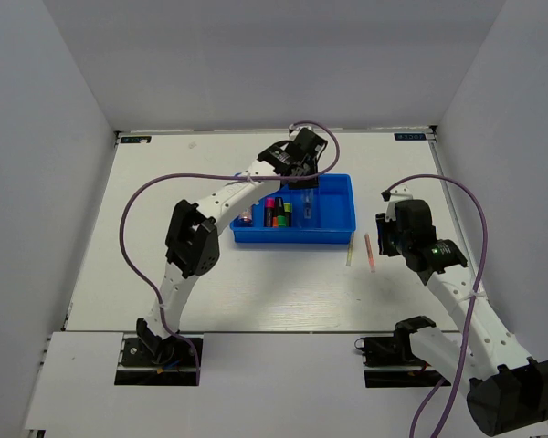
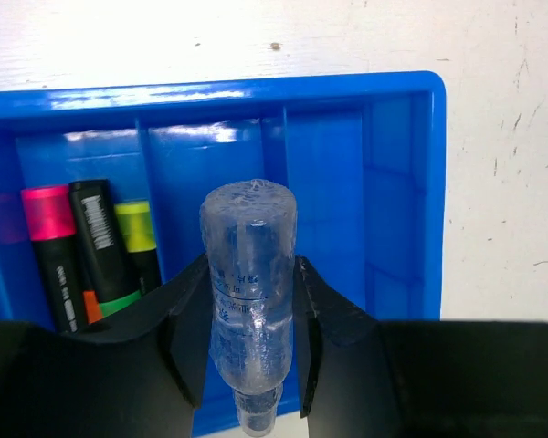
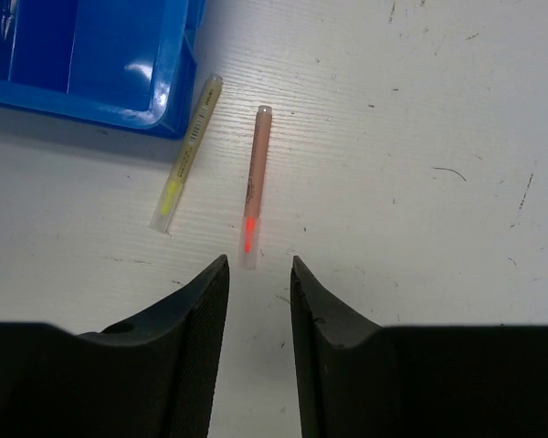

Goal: Sort the stationery into containers
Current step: Place the stationery into the container

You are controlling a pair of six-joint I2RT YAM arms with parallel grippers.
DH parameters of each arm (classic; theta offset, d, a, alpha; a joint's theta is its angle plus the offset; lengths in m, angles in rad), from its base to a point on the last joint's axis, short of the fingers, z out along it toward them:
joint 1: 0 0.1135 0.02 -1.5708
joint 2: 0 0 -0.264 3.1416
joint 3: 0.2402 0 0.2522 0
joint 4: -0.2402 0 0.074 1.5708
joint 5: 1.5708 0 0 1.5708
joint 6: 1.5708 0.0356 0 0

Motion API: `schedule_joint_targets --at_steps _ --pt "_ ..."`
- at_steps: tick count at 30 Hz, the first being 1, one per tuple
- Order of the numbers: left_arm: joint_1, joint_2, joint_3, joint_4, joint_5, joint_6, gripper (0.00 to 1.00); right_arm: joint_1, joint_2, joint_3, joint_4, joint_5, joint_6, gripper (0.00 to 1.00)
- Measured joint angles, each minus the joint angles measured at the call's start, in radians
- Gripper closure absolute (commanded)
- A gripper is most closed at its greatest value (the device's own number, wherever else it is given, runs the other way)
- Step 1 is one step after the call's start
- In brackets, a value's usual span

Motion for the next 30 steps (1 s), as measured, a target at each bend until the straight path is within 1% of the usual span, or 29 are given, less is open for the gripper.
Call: schedule_joint_targets --at_steps 2,3,5,6,8,10,11,13,14,16,17,19,21,23,24,26,27,28,30 --pt "0.002 0.013 0.000 0.014 0.012 0.000 0.97 0.000 0.000 0.000 0.000 0.000 0.000 0.61" --pt "0.002 0.021 0.000 0.022 0.016 0.000 0.95 0.000 0.000 0.000 0.000 0.000 0.000 0.61" --pt "0.003 0.030 -0.002 0.036 0.020 0.000 0.91 0.000 0.000 0.000 0.000 0.000 0.000 0.57" --pt "0.005 0.035 -0.004 0.042 0.021 0.000 0.87 0.000 0.000 0.000 0.000 0.000 0.001 0.56" --pt "0.005 0.039 -0.017 0.052 0.023 -0.003 0.75 0.000 0.000 0.000 0.000 -0.002 0.000 0.52" --pt "0.005 0.044 -0.032 0.057 0.024 -0.003 0.66 0.000 0.000 0.000 0.000 -0.003 0.000 0.52" --pt "0.005 0.046 -0.039 0.058 0.024 -0.003 0.60 0.000 0.000 0.000 0.000 -0.004 -0.001 0.51" --pt "0.005 0.051 -0.047 0.059 0.026 -0.003 0.55 0.000 0.000 0.000 0.000 -0.006 0.000 0.51" --pt "0.005 0.054 -0.047 0.060 0.026 -0.003 0.50 0.000 0.000 0.000 0.000 -0.007 -0.001 0.51" --pt "0.005 0.059 -0.047 0.065 0.029 -0.004 0.46 0.000 0.001 0.000 0.000 -0.009 -0.001 0.51" --pt "0.005 0.060 -0.047 0.065 0.030 -0.005 0.42 0.000 0.002 0.000 0.000 -0.010 -0.001 0.51" --pt "0.005 0.060 -0.047 0.067 0.031 -0.003 0.39 0.000 0.007 0.000 0.000 -0.014 -0.001 0.52" --pt "0.005 0.060 -0.045 0.068 0.032 -0.003 0.36 0.000 0.011 0.000 0.000 -0.016 0.000 0.56" --pt "0.005 0.060 -0.045 0.068 0.033 -0.003 0.36 0.000 0.014 -0.001 -0.001 -0.019 0.000 0.61" --pt "0.005 0.060 -0.045 0.068 0.034 -0.003 0.36 0.000 0.017 -0.001 -0.001 -0.020 0.000 0.70" --pt "0.005 0.059 -0.045 0.067 0.034 -0.003 0.42 -0.002 0.022 -0.001 -0.001 -0.021 0.001 0.82" --pt "0.005 0.058 -0.045 0.065 0.034 -0.001 0.59 -0.004 0.026 -0.001 -0.001 -0.021 0.000 0.95" --pt "0.005 0.055 -0.048 0.064 0.036 0.002 0.70 -0.007 0.032 -0.001 0.000 -0.022 0.000 0.99" --pt "0.004 0.022 -0.094 0.068 0.038 0.015 0.85 -0.013 0.049 -0.001 -0.001 -0.024 0.002 1.00"
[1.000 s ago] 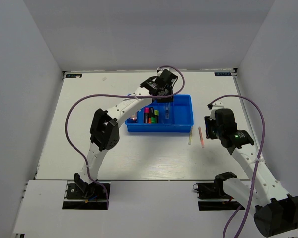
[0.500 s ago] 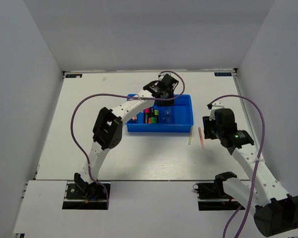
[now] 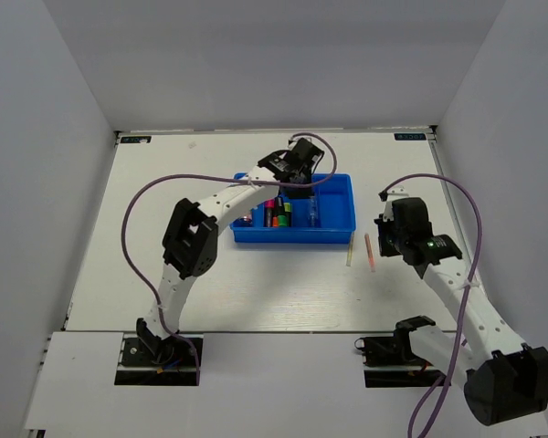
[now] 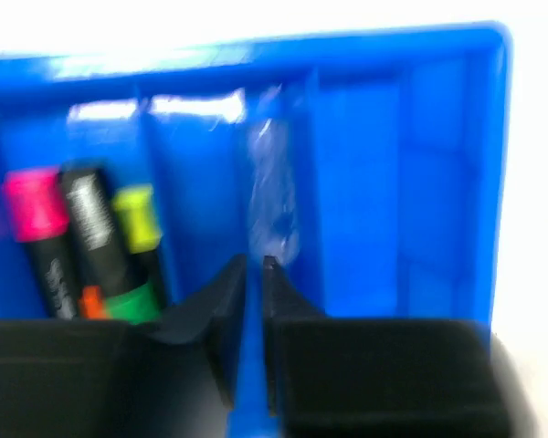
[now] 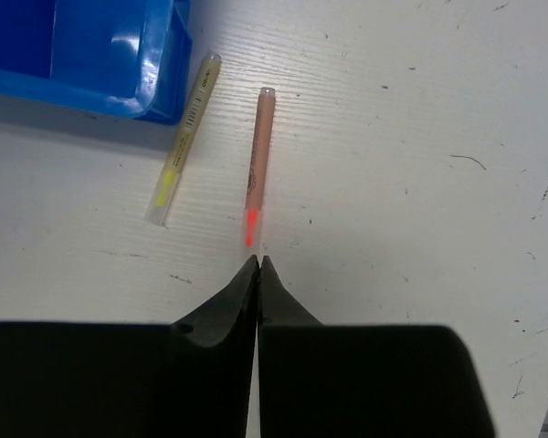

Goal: Sort the stationery into containers
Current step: Place the stationery into the container, then grab a piece of stationery with the right arm

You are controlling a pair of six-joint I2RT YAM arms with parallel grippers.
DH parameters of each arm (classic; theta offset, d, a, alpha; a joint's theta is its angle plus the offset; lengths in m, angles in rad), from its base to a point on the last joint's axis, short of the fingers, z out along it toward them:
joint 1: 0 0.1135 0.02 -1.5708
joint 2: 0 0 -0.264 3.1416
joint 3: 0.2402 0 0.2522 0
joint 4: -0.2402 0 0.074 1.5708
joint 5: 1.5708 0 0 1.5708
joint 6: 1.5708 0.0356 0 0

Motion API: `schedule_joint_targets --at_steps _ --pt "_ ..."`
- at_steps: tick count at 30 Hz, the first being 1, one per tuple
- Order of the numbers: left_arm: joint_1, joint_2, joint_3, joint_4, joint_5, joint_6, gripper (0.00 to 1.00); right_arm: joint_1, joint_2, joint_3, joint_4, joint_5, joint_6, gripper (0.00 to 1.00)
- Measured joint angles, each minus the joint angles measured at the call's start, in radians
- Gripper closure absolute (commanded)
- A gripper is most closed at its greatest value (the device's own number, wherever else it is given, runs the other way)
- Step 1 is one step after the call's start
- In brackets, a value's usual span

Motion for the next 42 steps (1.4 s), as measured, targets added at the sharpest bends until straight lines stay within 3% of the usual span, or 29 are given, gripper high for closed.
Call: schedule_joint_targets --at_steps 3,5,7,9,14,20,27,36,39,40,42 --pt "-0.009 -0.127 -0.155 -0.011 -0.001 0.039 0.83 -0.008 0.051 0.000 0.000 -0.005 -0.001 1.00" --pt "-0.031 -0.252 -0.282 -0.031 -0.007 0.076 0.53 -0.010 0.103 0.000 0.001 -0.010 -0.002 0.99" --pt "-0.066 -0.391 -0.411 -0.045 -0.016 0.108 0.25 -0.013 0.167 0.000 0.000 -0.018 -0.002 0.88" --pt "-0.116 -0.541 -0.562 -0.022 -0.034 0.127 0.18 -0.013 0.205 0.000 0.002 -0.025 -0.001 0.81" --pt "-0.222 -0.829 -0.860 -0.031 -0.079 0.133 0.17 -0.014 0.290 0.001 0.013 -0.037 0.003 0.67" --pt "-0.235 -1.024 -1.082 -0.028 -0.125 0.098 0.17 -0.015 0.409 0.012 0.045 -0.054 0.010 0.66" --pt "-0.246 -1.159 -1.196 -0.003 -0.138 0.052 0.17 -0.015 0.473 0.017 0.101 -0.054 0.021 0.66" --pt "-0.263 -1.172 -1.238 0.024 -0.140 0.017 0.17 -0.023 0.573 0.052 0.134 -0.049 0.032 0.66" --pt "-0.277 -1.172 -1.250 0.033 -0.140 0.007 0.17 -0.034 0.594 0.071 0.133 -0.050 0.034 0.74" --pt "-0.283 -1.172 -1.251 0.033 -0.141 0.006 0.17 -0.038 0.600 0.076 0.132 -0.050 0.035 0.86" --pt "-0.294 -1.169 -1.252 0.034 -0.141 0.001 0.17 -0.048 0.613 0.089 0.129 -0.056 0.034 0.99"
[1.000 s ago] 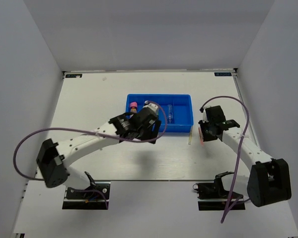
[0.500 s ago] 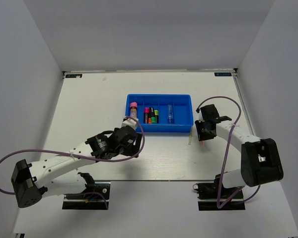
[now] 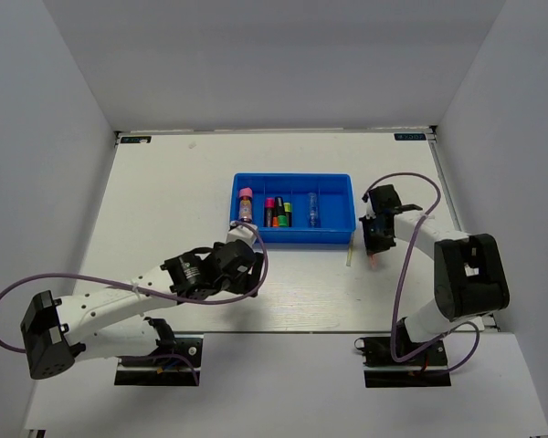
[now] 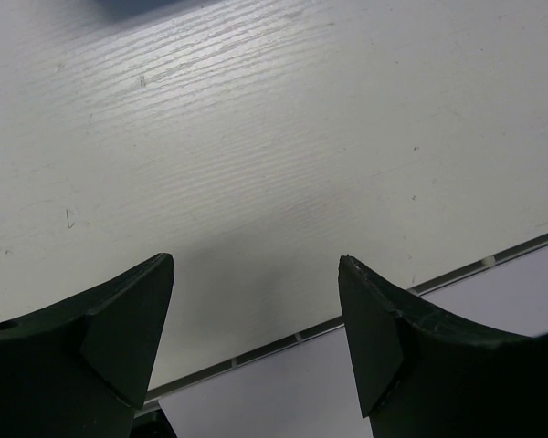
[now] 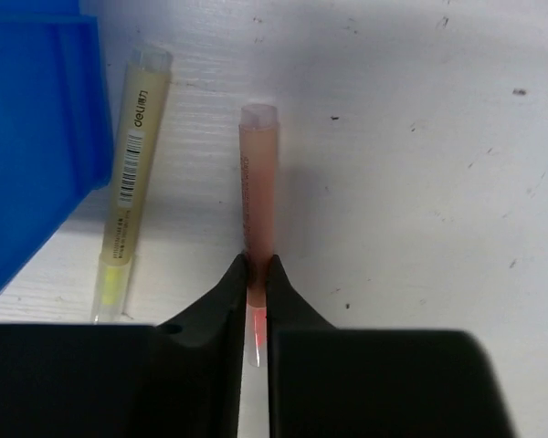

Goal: Sort the stationery into containers
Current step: Grab a piece of stationery with the right arm, then place the stationery into the container

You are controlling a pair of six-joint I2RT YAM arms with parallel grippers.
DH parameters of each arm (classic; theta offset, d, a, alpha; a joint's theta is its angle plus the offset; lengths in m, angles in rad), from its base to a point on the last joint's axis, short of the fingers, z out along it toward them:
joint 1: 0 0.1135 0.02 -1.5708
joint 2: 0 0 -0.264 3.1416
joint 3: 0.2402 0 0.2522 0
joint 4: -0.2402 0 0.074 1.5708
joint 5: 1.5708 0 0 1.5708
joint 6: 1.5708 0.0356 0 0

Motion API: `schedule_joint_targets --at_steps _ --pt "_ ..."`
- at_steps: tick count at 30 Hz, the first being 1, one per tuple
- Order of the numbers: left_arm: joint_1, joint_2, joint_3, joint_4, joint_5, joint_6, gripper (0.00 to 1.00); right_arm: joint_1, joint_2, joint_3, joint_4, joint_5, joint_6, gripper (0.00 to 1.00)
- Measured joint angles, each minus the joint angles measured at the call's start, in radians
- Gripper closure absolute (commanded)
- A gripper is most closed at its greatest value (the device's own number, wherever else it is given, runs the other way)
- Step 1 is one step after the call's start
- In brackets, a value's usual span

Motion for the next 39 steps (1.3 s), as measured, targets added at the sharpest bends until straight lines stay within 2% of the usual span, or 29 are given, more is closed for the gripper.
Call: schedule_joint_targets --at_steps 8,12,16,18,21,25,33,35,37,38,39 --pt "-0.023 0.005 -0.014 0.009 -0.011 -0.018 0.17 -0.060 -0.025 0.009 -0.057 -0.017 0.009 1.00" --pt "-0.024 0.005 -0.016 0.009 -0.014 -0.021 0.17 -0.072 -0.171 0.000 -0.095 -0.032 0.004 1.00" --pt "-0.027 0.006 -0.016 0.010 -0.014 -0.021 0.17 -0.071 -0.332 0.034 -0.115 -0.127 -0.013 1.00" --pt "-0.029 0.013 -0.016 0.013 -0.014 -0.021 0.17 -0.071 -0.348 0.085 -0.123 -0.195 -0.015 1.00" --pt "-0.036 0.051 -0.014 0.021 -0.014 -0.024 0.17 -0.069 -0.283 0.214 -0.122 -0.309 -0.005 1.00" --pt "-0.054 0.106 -0.005 0.021 -0.014 -0.030 0.17 -0.061 -0.092 0.391 -0.085 -0.414 0.039 1.00" --pt "-0.079 0.130 0.032 0.016 -0.021 -0.047 0.17 -0.048 0.225 0.626 -0.088 -0.441 0.140 1.00" --pt "-0.081 0.136 0.042 0.016 -0.023 -0.050 0.17 -0.043 0.243 0.628 -0.093 -0.426 0.153 0.90" --pt "-0.084 0.150 0.053 0.017 -0.025 -0.050 0.17 -0.040 0.246 0.628 -0.106 -0.411 0.158 0.85" --pt "-0.085 0.159 0.059 0.017 -0.025 -0.050 0.17 -0.037 0.246 0.628 -0.106 -0.407 0.158 0.77" --pt "-0.085 0.169 0.066 0.017 -0.025 -0.050 0.17 -0.035 0.246 0.628 -0.106 -0.405 0.159 0.74"
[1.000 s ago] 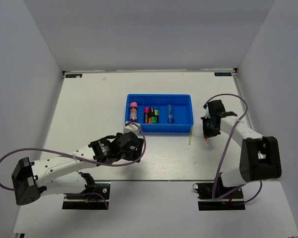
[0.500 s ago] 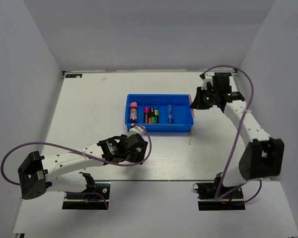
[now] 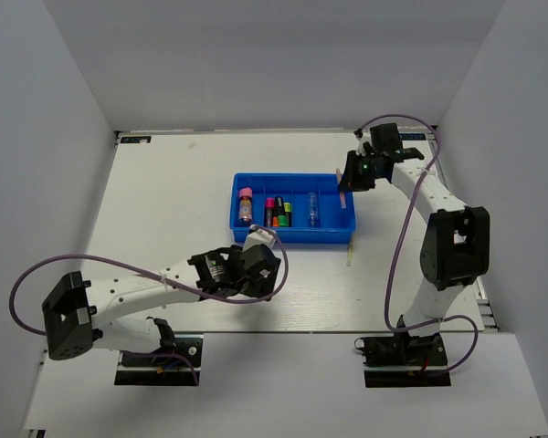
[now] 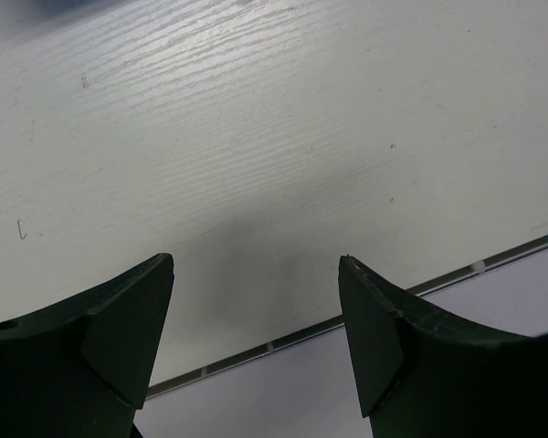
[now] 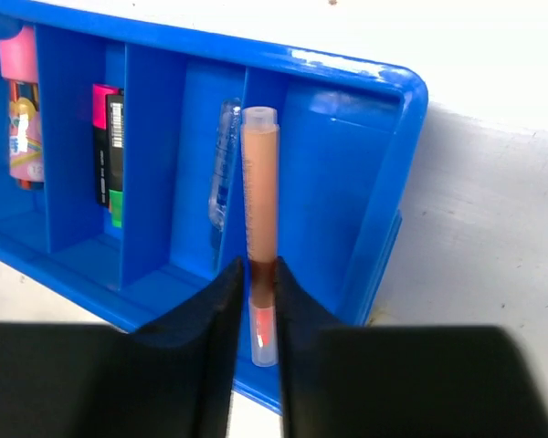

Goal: Sort the stationery into containers
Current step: Place the stationery into the container

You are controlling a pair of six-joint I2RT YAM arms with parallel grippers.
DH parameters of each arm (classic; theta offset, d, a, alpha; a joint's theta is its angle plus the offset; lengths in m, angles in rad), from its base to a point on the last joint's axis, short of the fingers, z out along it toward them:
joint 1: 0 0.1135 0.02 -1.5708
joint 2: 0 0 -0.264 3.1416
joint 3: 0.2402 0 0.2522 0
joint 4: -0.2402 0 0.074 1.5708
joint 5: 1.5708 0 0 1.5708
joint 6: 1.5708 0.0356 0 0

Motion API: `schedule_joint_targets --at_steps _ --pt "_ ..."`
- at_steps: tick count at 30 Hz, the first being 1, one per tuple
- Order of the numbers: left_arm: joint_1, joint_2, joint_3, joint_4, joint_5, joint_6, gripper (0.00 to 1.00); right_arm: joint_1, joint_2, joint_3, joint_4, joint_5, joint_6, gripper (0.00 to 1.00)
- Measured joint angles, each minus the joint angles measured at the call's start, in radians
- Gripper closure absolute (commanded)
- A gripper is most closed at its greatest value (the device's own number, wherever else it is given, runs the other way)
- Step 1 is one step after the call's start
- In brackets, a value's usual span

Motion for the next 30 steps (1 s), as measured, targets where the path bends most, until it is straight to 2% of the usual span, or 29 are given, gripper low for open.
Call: schedule_joint_targets --at_steps 2,5,12,18,21,24,25,26,30 --pt "-0.001 0.025 0.024 -0.001 0.000 0.003 0.17 0.003 0.000 0.000 -0.004 0.004 -0.003 0.65" --pt "-0.001 0.067 0.066 0.002 0.000 0.011 0.17 0.006 0.000 0.000 -0.008 0.006 -0.008 0.60" --pt "-0.007 0.172 0.169 0.015 0.010 0.042 0.17 0.008 0.000 0.000 -0.024 0.006 -0.011 0.60" --pt "-0.007 0.286 0.275 0.039 0.036 0.071 0.18 0.008 0.000 0.000 -0.032 0.014 -0.014 0.70" --pt "-0.009 0.314 0.302 0.047 0.049 0.076 0.18 0.008 0.000 0.000 -0.035 0.020 -0.014 0.70" --pt "-0.011 0.321 0.311 0.053 0.055 0.080 0.18 0.010 0.000 0.000 -0.035 0.021 -0.019 0.62" --pt "-0.012 0.321 0.313 0.053 0.056 0.081 0.18 0.010 0.000 0.000 -0.035 0.021 -0.022 0.55" --pt "-0.012 0.321 0.313 0.053 0.056 0.082 0.18 0.010 0.000 0.000 -0.035 0.020 -0.022 0.52" --pt "-0.012 0.321 0.314 0.052 0.057 0.084 0.18 0.010 0.001 0.000 -0.035 0.019 -0.031 0.52"
